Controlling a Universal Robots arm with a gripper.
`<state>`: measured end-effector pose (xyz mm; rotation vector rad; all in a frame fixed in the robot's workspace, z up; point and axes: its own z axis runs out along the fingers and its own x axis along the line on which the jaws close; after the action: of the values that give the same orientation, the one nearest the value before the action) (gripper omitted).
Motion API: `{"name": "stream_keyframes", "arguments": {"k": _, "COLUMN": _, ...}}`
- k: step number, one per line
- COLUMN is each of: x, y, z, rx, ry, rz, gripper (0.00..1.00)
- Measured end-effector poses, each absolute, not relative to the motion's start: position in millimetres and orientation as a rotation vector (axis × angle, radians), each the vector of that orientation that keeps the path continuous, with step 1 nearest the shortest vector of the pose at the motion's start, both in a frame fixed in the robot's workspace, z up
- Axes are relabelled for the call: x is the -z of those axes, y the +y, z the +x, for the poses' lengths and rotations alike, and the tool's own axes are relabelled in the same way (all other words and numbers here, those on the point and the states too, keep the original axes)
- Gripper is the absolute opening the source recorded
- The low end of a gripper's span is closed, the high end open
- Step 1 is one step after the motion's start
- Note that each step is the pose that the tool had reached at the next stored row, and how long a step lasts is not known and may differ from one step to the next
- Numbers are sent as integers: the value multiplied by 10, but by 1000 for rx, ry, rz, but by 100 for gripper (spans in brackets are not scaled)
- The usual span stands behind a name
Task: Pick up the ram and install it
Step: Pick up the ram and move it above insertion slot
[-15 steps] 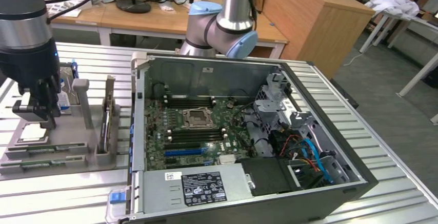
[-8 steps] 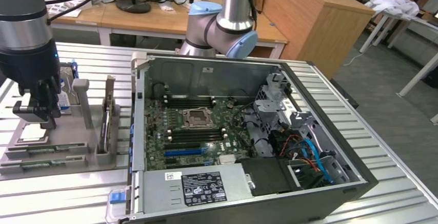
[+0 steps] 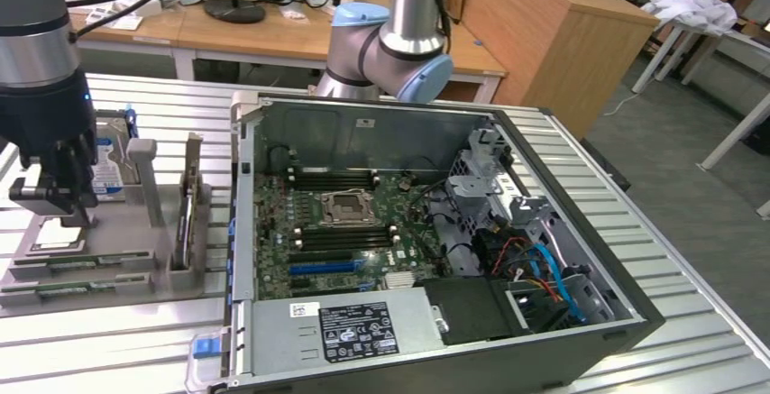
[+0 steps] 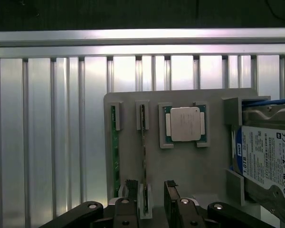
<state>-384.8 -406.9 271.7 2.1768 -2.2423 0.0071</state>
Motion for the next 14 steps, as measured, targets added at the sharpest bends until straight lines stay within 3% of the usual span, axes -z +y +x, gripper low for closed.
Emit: {"name": "stream_keyframes", "arguments": {"k": 14, "x": -2716, "y": -4149, "z": -3860, "rx": -7, "ry": -2242, "rz": 2177, "gripper": 36}}
